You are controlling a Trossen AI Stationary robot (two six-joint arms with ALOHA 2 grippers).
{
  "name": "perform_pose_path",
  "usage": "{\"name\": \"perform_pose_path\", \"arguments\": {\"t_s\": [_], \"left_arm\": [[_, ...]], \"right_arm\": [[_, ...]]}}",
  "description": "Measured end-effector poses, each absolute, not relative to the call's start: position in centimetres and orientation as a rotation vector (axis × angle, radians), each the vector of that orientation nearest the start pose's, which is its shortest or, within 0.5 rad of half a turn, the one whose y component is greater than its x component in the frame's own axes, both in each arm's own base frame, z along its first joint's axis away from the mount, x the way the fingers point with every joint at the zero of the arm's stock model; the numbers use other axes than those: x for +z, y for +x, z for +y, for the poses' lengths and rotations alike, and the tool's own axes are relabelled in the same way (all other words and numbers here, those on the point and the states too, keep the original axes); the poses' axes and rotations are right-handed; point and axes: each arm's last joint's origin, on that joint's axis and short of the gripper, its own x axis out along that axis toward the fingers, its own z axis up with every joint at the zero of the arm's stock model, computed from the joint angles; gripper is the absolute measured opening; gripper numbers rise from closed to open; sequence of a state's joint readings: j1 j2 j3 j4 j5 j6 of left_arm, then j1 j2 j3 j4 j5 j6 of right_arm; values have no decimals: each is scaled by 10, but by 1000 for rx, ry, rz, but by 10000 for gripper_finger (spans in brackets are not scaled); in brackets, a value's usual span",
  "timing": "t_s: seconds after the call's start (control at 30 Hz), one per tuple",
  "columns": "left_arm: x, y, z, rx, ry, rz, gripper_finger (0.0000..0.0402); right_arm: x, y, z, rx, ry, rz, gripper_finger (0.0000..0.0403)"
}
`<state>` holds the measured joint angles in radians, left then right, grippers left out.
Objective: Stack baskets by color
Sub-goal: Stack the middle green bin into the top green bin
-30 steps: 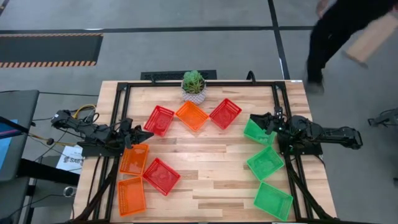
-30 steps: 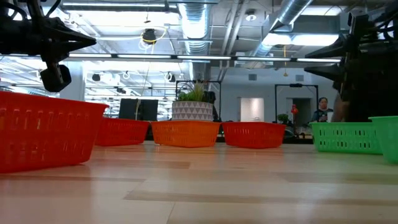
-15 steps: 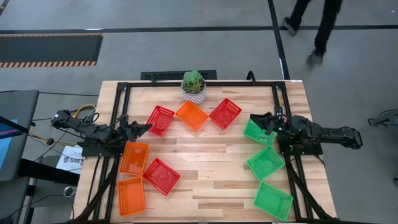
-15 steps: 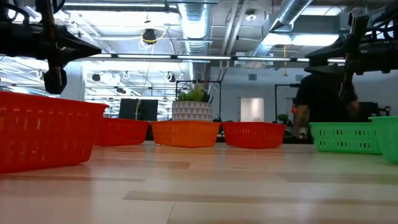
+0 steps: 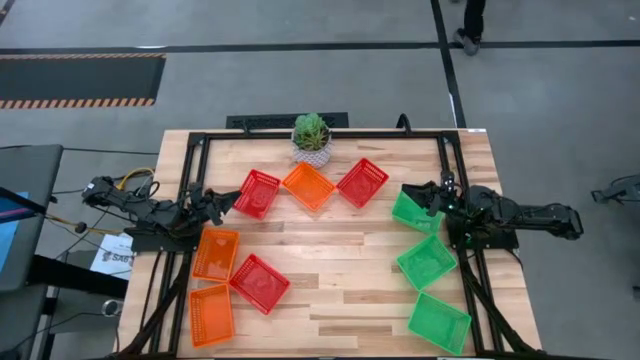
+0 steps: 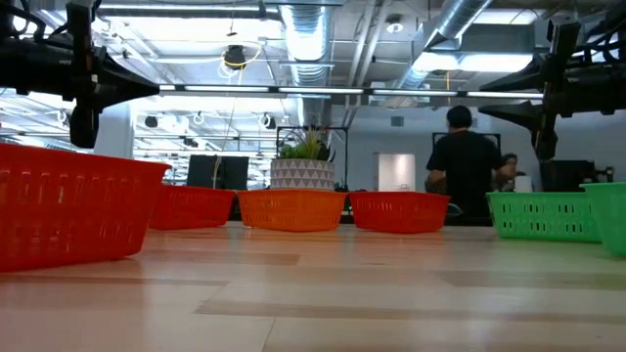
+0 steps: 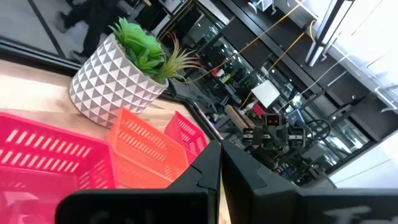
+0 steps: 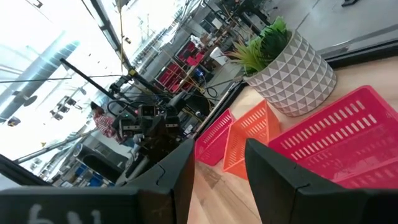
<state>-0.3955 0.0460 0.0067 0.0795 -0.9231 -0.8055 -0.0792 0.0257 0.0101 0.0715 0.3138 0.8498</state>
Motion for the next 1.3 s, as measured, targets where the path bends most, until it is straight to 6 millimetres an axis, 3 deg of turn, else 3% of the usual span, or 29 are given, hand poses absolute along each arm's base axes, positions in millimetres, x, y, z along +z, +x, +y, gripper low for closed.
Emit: {"name": "perform_pose_path", "arguments": {"t_s": [0.2, 0.47, 0.73, 0.97, 1.13, 1.3], "left_arm": [[169, 91, -13, 489, -837, -253, 22], [182, 90, -13, 415, -870, -311, 101], [224, 78, -7, 412, -905, -531, 169], [264, 66, -4, 334, -809, -577, 207], [299, 63, -3, 328, -737, -588, 247], [335, 69, -6, 344, -625, -563, 287]], "right_arm": [[172, 96, -17, -345, 878, -225, 163], [186, 94, -18, -341, 888, -352, 181], [231, 80, -17, -274, 755, -568, 236], [275, 65, -17, -359, 558, -636, 244], [312, 61, -18, -461, 379, -585, 244], [345, 66, -21, -608, 301, -372, 244]]}}
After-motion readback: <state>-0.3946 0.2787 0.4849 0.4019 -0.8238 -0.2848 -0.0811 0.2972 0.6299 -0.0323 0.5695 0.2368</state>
